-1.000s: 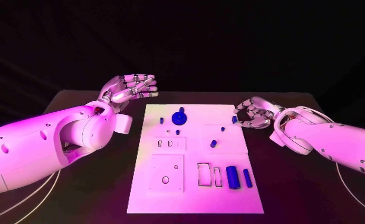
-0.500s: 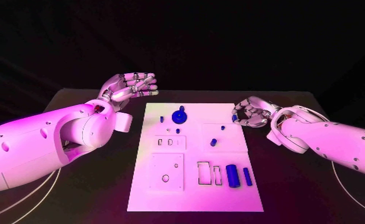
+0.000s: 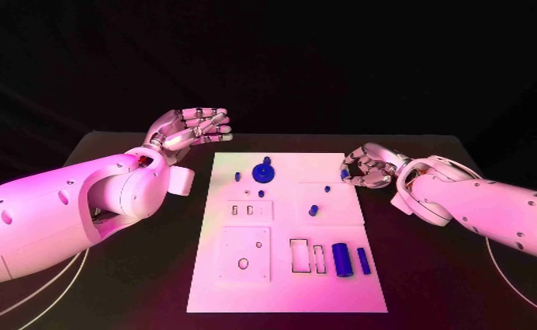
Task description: Assemble the parts on the task board
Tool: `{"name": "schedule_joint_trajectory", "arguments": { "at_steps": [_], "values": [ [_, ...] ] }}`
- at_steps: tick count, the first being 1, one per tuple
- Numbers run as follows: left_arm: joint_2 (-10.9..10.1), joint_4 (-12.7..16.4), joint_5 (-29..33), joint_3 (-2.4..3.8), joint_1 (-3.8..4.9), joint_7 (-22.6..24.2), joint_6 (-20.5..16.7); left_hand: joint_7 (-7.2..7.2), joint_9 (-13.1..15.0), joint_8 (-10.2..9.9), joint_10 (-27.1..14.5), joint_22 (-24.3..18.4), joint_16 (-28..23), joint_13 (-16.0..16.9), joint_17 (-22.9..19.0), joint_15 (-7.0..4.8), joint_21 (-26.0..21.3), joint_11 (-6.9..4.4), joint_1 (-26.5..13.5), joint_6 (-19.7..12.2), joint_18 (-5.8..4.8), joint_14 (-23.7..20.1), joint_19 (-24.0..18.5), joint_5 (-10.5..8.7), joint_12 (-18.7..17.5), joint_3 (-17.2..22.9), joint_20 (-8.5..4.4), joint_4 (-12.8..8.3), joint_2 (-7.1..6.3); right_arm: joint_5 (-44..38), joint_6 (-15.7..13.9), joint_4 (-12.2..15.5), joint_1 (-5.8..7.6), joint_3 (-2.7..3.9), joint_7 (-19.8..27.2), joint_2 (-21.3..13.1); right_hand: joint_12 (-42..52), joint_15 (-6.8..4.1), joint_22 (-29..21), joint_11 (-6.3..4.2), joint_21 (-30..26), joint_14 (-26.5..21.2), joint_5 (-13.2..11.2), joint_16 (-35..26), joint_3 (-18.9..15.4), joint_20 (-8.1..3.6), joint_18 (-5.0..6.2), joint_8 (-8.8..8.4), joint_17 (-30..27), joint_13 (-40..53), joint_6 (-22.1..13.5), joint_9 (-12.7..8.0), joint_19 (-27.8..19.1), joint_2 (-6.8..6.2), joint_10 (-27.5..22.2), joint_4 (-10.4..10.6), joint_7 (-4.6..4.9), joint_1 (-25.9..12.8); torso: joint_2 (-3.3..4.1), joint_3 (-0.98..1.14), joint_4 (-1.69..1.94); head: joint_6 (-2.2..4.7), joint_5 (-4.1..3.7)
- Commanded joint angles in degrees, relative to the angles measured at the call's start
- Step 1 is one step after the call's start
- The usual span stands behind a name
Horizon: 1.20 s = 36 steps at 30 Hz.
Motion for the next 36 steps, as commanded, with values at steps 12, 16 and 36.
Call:
{"name": "schedule_joint_trajectory", "arguments": {
  "at_steps": [12, 16, 36],
  "values": [
    [0.05, 0.07, 0.12, 0.04, 0.06, 0.37, 0.98, 3.68, 0.03, 0.22, -0.32, -0.09, -0.19, -0.01, 0.05, 0.08, -0.28, -0.05, -0.39, -0.58, 0.69, -0.36, -0.45, -0.24, 0.19, 0.17, -0.03, -0.01, 0.16, -0.65, -0.64, -0.14, -0.04, -0.01, -0.54, 0.20, 0.37, -0.77, 10.12, -0.60, 0.68, 5.97, -0.12, 0.34, 1.02, -0.77, -0.93, 0.87, 15.08, 6.30, 1.29, 0.31, 1.89, 1.64, 0.35, 0.13, -0.40, -0.18, -0.03, 0.03, 0.03, -0.17, -0.10],
    [0.03, 0.09, 0.12, 0.04, 0.06, 0.36, 1.01, 3.68, 0.03, 0.22, -0.32, -0.09, -0.19, -0.01, 0.05, 0.08, -0.28, -0.05, -0.39, -0.58, 0.69, -0.36, -0.45, -0.24, 0.19, 0.17, -0.03, -0.01, 0.16, -1.28, -2.14, 0.03, -0.04, -0.01, -0.18, 0.24, 0.47, -1.05, 10.49, -0.93, 1.06, 5.97, 0.24, 0.34, 1.58, -1.02, -1.05, 1.92, 15.08, 6.45, 2.47, 0.78, 2.19, 2.73, 0.54, -0.04, -0.80, -0.08, -0.03, 0.02, 0.03, -0.25, -0.22],
    [0.25, -0.40, 0.12, 0.03, 0.06, 0.25, 1.07, 3.69, 0.03, 0.26, -0.36, -0.10, -0.19, -0.02, 0.13, 0.09, -0.28, -0.04, -0.42, -0.64, 0.70, -0.42, -0.47, -0.25, 0.22, 0.21, -0.02, -0.04, 0.16, -4.71, -12.09, 10.44, 2.27, 0.35, -11.20, -0.42, -0.13, -1.41, 10.26, -1.16, 0.61, 5.97, -0.23, 0.34, 3.19, -1.54, -0.96, 3.91, 15.08, 6.04, 2.41, 1.92, 1.99, 4.53, 0.23, -0.77, -0.91, -0.30, -0.24, 0.00, -0.02, -0.08, -0.04]
  ]
}}
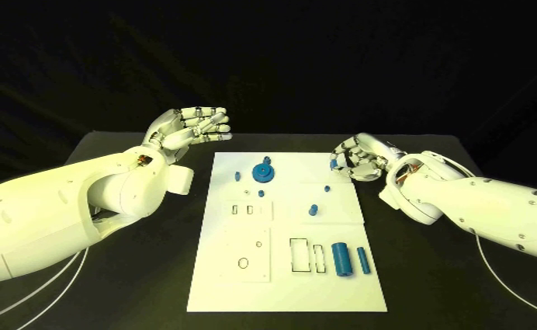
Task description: Assemble the parts on the task board
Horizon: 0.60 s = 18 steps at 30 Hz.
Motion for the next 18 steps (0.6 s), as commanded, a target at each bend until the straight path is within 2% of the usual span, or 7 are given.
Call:
{"name": "schedule_joint_trajectory", "arguments": {
  "at_steps": [1, 5, 10, 12, 18],
  "values": [
    [0.27, -0.15, 0.13, 0.03, 0.06, 0.29, 0.99, 3.68, 0.03, 0.26, -0.36, -0.05, -0.19, -0.02, 0.06, 0.09, -0.28, -0.04, -0.42, -0.24, 0.70, -0.42, -0.47, -0.25, 0.22, 0.21, -0.02, -0.05, 0.16, -3.49, -5.03, 3.72, 0.82, 0.05, -8.36, 0.16, -0.33, -0.15, 10.29, 0.11, -0.23, 5.97, 0.24, 0.34, 0.22, -0.31, -0.98, 1.20, 15.10, 6.00, -0.46, 1.17, 2.02, 0.79, -0.60, 0.12, 0.14, -0.37, -0.11, -0.05, -0.02, 0.08, 0.03],
    [0.54, -0.43, 0.13, 0.02, 0.06, 0.23, 1.02, 3.68, 0.04, 0.30, -0.38, -0.07, -0.19, -0.02, 0.12, 0.09, -0.27, -0.04, -0.45, -0.27, 0.70, -0.45, -0.49, -0.25, 0.26, 0.23, -0.01, -0.06, 0.17, -5.17, -6.35, 8.06, 1.46, 0.07, -12.80, 1.10, -0.31, -0.08, 10.34, 0.17, -0.19, 5.97, 0.40, 0.34, 0.34, -0.26, -0.99, 1.28, 15.10, 6.03, -0.64, 1.23, 2.06, 0.94, -0.56, 0.21, 0.19, -0.60, -0.25, -0.12, -0.04, -0.09, 0.19],
    [0.88, -0.80, 0.13, 0.00, 0.06, 0.17, 1.08, 3.68, 0.04, 0.30, -0.38, -0.07, -0.19, -0.02, 0.12, 0.09, -0.27, -0.04, -0.45, -0.27, 0.70, -0.45, -0.49, -0.25, 0.26, 0.23, -0.01, -0.06, 0.17, -7.09, -6.94, 11.53, 1.47, 0.02, -16.89, 3.46, -0.31, -0.06, 10.37, 0.18, -0.16, 5.97, 0.62, 0.34, 0.45, -0.24, -1.00, 1.36, 15.10, 6.04, -0.72, 1.28, 2.09, 1.04, -0.54, 0.20, 0.20, -0.68, -0.53, -0.22, -0.06, -0.34, 0.64],
    [1.04, -0.95, 0.13, -0.01, 0.06, 0.15, 1.08, 3.68, 0.04, 0.30, -0.38, -0.07, -0.19, -0.02, 0.12, 0.09, -0.27, -0.04, -0.45, -0.27, 0.70, -0.45, -0.49, -0.25, 0.26, 0.23, -0.01, -0.06, 0.17, -8.26, -7.01, 12.48, 1.20, -0.03, -18.19, 4.66, -0.29, -0.05, 10.38, 0.18, -0.16, 5.97, 0.70, 0.34, 0.48, -0.23, -1.00, 1.40, 15.10, 6.06, -0.73, 1.30, 2.10, 1.07, -0.51, 0.20, 0.20, -0.72, -0.63, -0.30, -0.10, -0.19, 0.69],
    [1.73, -1.50, 0.13, -0.06, 0.05, 0.01, 1.20, 3.68, 0.04, 0.30, -0.38, -0.07, -0.19, -0.02, 0.12, 0.09, -0.27, -0.04, -0.45, -0.27, 0.70, -0.45, -0.49, -0.25, 0.26, 0.23, -0.01, -0.06, 0.17, -12.06, -6.99, 13.41, 0.10, -0.38, -21.03, 8.27, -0.22, -0.05, 10.27, 0.18, -0.31, 5.97, 1.05, 0.34, 0.54, -0.21, -0.96, 1.62, 15.10, 6.14, -0.73, 1.43, 2.02, 1.00, -0.42, 0.14, 0.17, -0.92, -0.85, -0.47, -0.20, -0.57, 0.71]
  ]
}}
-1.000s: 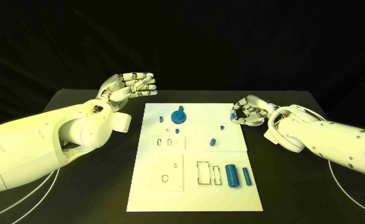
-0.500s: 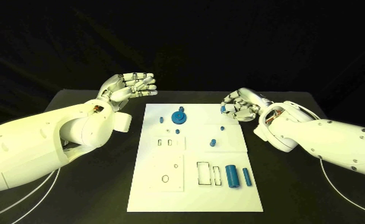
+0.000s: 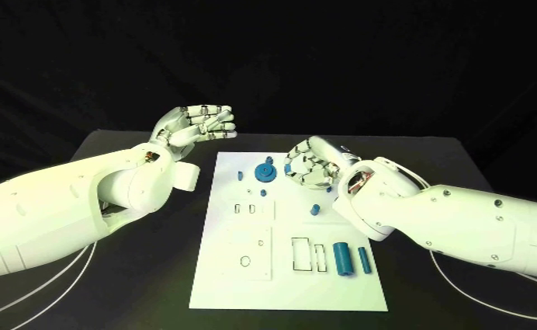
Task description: Assemble the parts on the task board
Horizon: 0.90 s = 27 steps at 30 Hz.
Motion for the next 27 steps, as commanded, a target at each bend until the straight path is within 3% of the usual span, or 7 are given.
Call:
{"name": "schedule_joint_trajectory", "arguments": {
  "at_steps": [1, 3, 10, 20, 27],
  "values": [
    [0.49, -0.20, 0.13, 0.00, 0.05, 0.09, 1.19, 3.68, 0.04, 0.30, -0.38, -0.07, -0.19, -0.02, 0.06, 0.09, -0.27, -0.04, -0.45, -0.27, 0.70, -0.45, -0.49, -0.25, 0.26, 0.23, -0.01, -0.06, 0.17, -5.70, -0.87, 0.23, -0.73, -0.18, -4.93, 1.54, -0.25, -0.06, 10.25, -0.02, -0.35, 5.97, 0.33, 0.34, 0.32, -0.21, -0.94, 1.65, 15.05, 6.13, 0.13, 1.46, 1.99, 0.24, -0.22, -0.06, -0.07, -0.22, -0.17, -0.15, -0.07, -0.24, 0.08],
    [0.79, -0.41, 0.13, -0.01, 0.05, -0.06, 1.31, 3.66, 0.05, 0.34, -0.37, -0.08, -0.18, -0.01, 0.11, 0.09, -0.26, -0.05, -0.47, -0.28, 0.71, -0.46, -0.49, -0.26, 0.30, 0.24, -0.01, -0.08, 0.16, -7.08, -0.72, 0.27, -1.47, -0.31, -5.75, 2.73, -0.25, -0.06, 10.23, -0.02, -0.37, 5.97, 0.34, 0.34, 0.32, -0.21, -0.94, 1.66, 15.05, 6.12, 0.13, 1.46, 1.98, 0.23, -0.23, -0.06, -0.07, -0.24, -0.21, -0.25, -0.02, -0.39, 0.13],
    [1.37, -0.85, 0.12, -0.11, 0.05, -0.32, 1.44, 3.66, 0.05, 0.34, -0.37, -0.08, -0.18, -0.01, 0.11, 0.09, -0.26, -0.05, -0.47, -0.28, 0.71, -0.46, -0.49, -0.26, 0.30, 0.24, -0.01, -0.08, 0.16, -10.23, 0.44, -0.16, -3.60, -0.77, -8.09, 5.92, -0.17, -0.06, 10.13, -0.03, -0.51, 5.97, 0.47, 0.34, 0.29, -0.20, -0.90, 1.82, 15.05, 6.21, 0.10, 1.55, 1.90, 0.08, -0.13, -0.06, -0.09, -0.53, -0.05, -0.19, 0.00, -0.77, 0.17],
    [1.43, -0.64, 0.04, -0.13, 0.05, -0.20, 1.54, 3.64, 0.05, 0.37, -0.38, -0.09, -0.19, -0.01, 0.16, 0.09, -0.27, -0.06, -0.49, -0.30, 0.70, -0.51, -0.51, -0.26, 0.33, 0.25, 0.00, -0.11, 0.14, -11.99, 1.50, -0.84, -5.23, -1.15, -9.23, 8.38, -0.21, -0.07, 10.01, -0.02, -0.68, 5.97, 0.52, 0.34, 0.28, -0.19, -0.85, 1.95, 15.05, 6.18, -0.04, 1.62, 1.82, 0.03, -0.14, 0.08, -0.09, -0.97, -0.04, -0.11, -0.07, -1.53, 0.41],
    [1.45, -0.60, 0.02, -0.13, 0.05, -0.21, 1.61, 3.64, 0.05, 0.37, -0.38, -0.09, -0.19, -0.01, 0.16, 0.09, -0.27, -0.06, -0.49, -0.30, 0.70, -0.51, -0.51, -0.26, 0.33, 0.25, 0.00, -0.11, 0.14, -13.02, 1.98, -1.76, -5.96, -1.36, -9.78, 9.51, -0.11, -0.08, 10.03, -0.04, -0.66, 5.97, 0.47, 0.34, 0.17, -0.19, -0.86, 2.12, 15.05, 6.28, -0.10, 1.70, 1.85, -0.19, -0.04, 0.15, -0.13, -1.39, -0.13, -0.04, 0.07, -2.10, 0.59]
  ]
}}
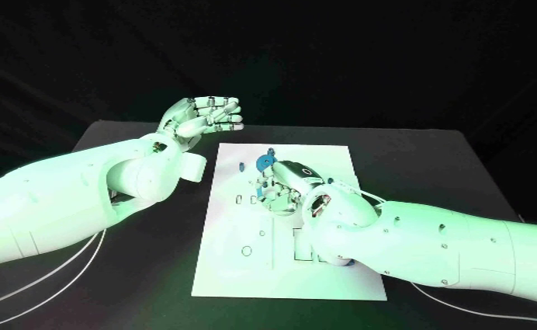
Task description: Assemble the parts on the task board
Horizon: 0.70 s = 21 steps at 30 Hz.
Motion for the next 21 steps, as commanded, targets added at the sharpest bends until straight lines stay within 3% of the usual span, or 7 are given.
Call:
{"name": "schedule_joint_trajectory", "arguments": {
  "at_steps": [1, 21],
  "values": [
    [0.10, 0.16, 0.03, 0.04, 0.05, 0.32, 1.10, 3.64, 0.06, 0.37, -0.38, -0.10, -0.19, -0.01, 0.07, 0.10, -0.27, -0.06, -0.49, -0.31, 0.70, -0.51, -0.51, -0.26, 0.33, 0.25, 0.00, -0.11, 0.14, -2.46, 1.43, -0.31, -0.26, -0.05, -1.10, 0.33, -0.12, -0.08, 10.01, -0.05, -0.17, 5.97, 0.25, 0.34, 0.19, -0.20, -0.86, 2.10, 15.07, 6.25, 0.38, 1.69, 1.85, -0.04, -0.04, 0.15, -0.01, -0.40, -0.06, 0.04, 0.10, -0.25, 0.10],
    [-0.01, 0.08, 0.02, 0.04, 0.05, 0.23, 1.22, 3.63, 0.07, 0.42, -0.42, -0.12, -0.21, -0.02, 0.15, 0.10, -0.27, -0.06, -0.48, -0.36, 0.70, -0.59, -0.55, -0.26, 0.37, 0.30, 0.01, -0.18, 0.14, -3.84, 2.97, -1.25, -1.07, -0.21, -1.82, 1.08, -0.32, -0.11, 9.80, -0.07, -0.49, 5.97, -0.10, 0.34, -0.13, -0.22, -0.78, 2.40, 15.07, 6.09, 0.02, 1.78, 1.70, -0.86, -0.20, 0.39, -0.03, -1.56, -0.10, 0.02, 0.01, -0.58, 0.51]
  ]
}}
